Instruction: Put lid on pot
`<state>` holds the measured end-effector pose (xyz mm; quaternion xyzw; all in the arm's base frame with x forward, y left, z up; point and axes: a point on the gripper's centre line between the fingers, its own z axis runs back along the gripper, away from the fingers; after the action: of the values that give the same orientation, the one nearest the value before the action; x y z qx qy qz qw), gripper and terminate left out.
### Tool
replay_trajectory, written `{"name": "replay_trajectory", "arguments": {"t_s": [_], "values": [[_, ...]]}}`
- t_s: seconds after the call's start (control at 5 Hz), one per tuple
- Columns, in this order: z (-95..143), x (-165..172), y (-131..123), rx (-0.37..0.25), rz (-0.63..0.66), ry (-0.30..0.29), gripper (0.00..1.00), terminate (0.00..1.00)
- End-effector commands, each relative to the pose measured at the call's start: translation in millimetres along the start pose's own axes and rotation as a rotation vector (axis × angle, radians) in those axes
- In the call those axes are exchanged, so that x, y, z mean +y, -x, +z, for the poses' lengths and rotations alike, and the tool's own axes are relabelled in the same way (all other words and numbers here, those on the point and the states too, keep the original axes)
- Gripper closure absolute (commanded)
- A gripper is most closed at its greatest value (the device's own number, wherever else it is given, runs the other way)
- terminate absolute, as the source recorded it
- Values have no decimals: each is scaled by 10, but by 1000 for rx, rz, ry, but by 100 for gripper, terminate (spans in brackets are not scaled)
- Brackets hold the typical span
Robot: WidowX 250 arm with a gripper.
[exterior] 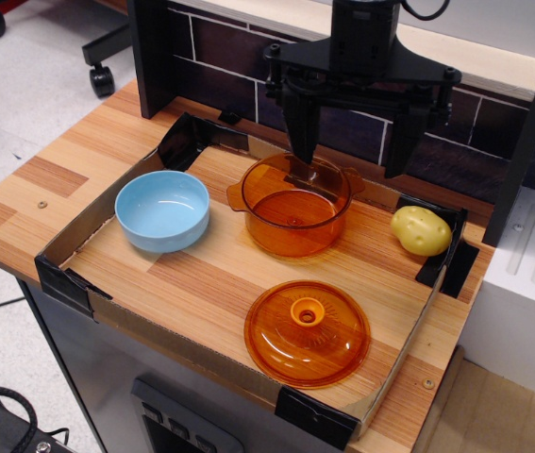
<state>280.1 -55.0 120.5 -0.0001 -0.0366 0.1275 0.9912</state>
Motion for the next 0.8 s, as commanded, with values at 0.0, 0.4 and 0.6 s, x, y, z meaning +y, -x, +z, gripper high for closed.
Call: {"name": "replay_trajectory", "arguments": {"t_s": [0.0, 0.4, 0.6], "values": [[0, 0, 0, 0, 0, 0, 0, 0], [-90, 231, 111, -68, -149, 146, 0, 0], [-167, 355, 135, -42, -195, 185, 0, 0]]}}
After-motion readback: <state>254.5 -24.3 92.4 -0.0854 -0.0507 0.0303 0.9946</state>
